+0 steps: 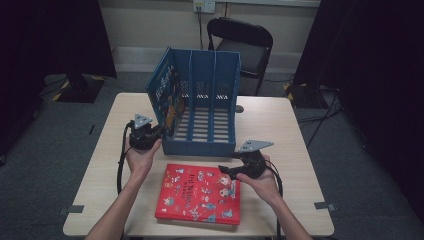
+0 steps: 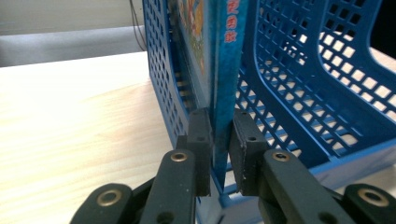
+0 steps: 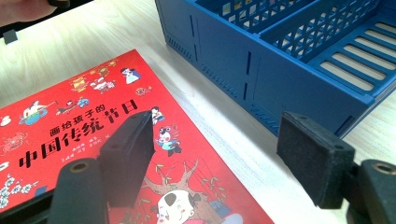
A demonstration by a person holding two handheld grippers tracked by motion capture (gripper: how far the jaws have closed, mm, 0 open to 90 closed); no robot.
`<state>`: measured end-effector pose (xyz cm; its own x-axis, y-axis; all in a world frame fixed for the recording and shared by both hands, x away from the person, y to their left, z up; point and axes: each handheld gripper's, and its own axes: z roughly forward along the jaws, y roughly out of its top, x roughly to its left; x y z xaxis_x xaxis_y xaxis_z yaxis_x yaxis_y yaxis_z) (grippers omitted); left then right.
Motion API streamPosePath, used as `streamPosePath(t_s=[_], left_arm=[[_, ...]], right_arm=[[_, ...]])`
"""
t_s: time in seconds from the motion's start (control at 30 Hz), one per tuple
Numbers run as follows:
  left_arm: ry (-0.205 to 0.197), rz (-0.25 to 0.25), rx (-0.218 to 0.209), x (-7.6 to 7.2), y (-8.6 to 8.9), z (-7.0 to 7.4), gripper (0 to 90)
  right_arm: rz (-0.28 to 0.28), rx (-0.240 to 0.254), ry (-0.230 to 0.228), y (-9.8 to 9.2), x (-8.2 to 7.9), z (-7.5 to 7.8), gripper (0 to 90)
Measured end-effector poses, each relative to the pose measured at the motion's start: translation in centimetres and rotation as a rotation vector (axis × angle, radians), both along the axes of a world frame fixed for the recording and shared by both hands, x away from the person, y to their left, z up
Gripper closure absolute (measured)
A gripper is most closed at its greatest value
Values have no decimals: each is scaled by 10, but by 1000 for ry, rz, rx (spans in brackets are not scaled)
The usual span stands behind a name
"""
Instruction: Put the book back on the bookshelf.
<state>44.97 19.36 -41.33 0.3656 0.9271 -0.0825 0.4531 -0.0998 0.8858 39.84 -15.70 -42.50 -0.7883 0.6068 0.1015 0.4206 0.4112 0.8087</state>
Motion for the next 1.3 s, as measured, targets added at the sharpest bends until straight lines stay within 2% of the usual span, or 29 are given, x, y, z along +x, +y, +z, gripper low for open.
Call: streamPosePath(t_s=[0.3,0.43,0.67,1.03,1.23,1.3], left_arm=[[-18,33,17,5,-6,-1,802],[-10,36,23,7,-6,0,803],[-5,37,-3,10,-5,0,804],[-3,38,5,14,-5,1,801],[-8,23,-13,14,-2,-1,795],[-6,17,-31,13,-1,0,782]], right_arm=[[-1,2,-1,-2,0,1,272],[2,0,-2,-1,0,0,272],[-1,1,-2,-1,0,1,272],[0,-1,2,-1,0,0,272],[0,1,2,-1,0,0,272],[-1,2,2,-1,0,0,272]])
